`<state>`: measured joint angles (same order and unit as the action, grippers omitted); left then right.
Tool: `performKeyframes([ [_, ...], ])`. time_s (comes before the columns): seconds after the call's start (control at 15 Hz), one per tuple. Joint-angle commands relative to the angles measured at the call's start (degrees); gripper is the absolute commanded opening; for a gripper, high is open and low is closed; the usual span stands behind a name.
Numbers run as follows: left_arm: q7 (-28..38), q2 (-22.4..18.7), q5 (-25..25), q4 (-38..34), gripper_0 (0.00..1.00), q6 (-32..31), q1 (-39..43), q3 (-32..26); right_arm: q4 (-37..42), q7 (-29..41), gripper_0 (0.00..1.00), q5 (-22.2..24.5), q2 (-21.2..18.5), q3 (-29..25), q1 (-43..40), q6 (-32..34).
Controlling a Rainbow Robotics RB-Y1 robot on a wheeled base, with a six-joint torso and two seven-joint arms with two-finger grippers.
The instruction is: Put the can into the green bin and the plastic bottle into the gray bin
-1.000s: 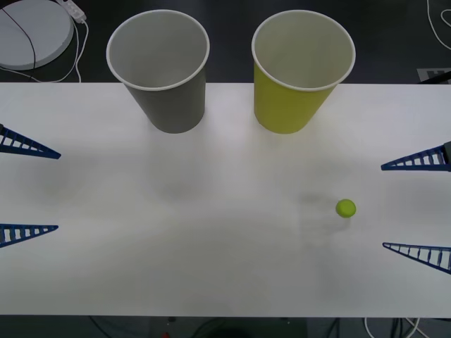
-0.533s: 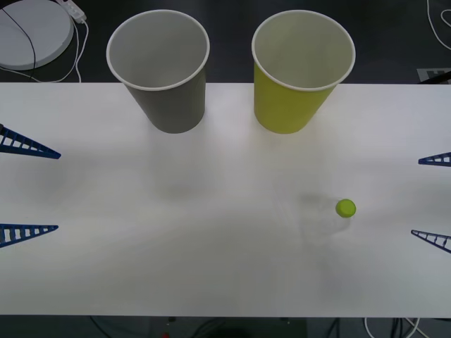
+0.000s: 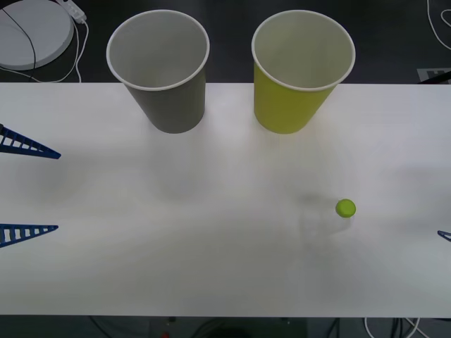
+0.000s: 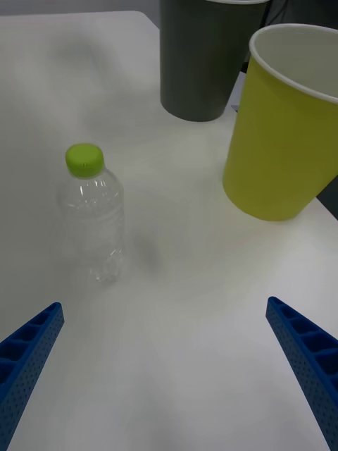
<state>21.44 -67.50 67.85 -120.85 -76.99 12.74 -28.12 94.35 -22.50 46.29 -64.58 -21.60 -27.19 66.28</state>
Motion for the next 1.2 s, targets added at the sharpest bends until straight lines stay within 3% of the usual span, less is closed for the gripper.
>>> performKeyframes([
  [0.07,0.00,0.00,0.00,0.00,1.00,0.00,0.00,0.00,-3.65,-1.05,1.00,-0.32,0.07,1.91,0.82,0.96],
  [0.4,0.00,0.00,0.00,0.00,1.00,0.00,0.00,0.00,-11.91,-8.87,1.00,-3.58,0.69,9.47,6.54,3.33],
  [0.87,0.00,0.00,0.00,0.00,1.00,0.00,0.00,0.00,-20.52,-10.63,1.00,-3.05,5.35,15.97,14.53,9.22],
  [1.2,0.00,0.00,0.00,0.00,1.00,0.00,0.00,0.00,-21.49,-10.63,1.00,-1.29,8.60,17.29,17.08,8.87],
])
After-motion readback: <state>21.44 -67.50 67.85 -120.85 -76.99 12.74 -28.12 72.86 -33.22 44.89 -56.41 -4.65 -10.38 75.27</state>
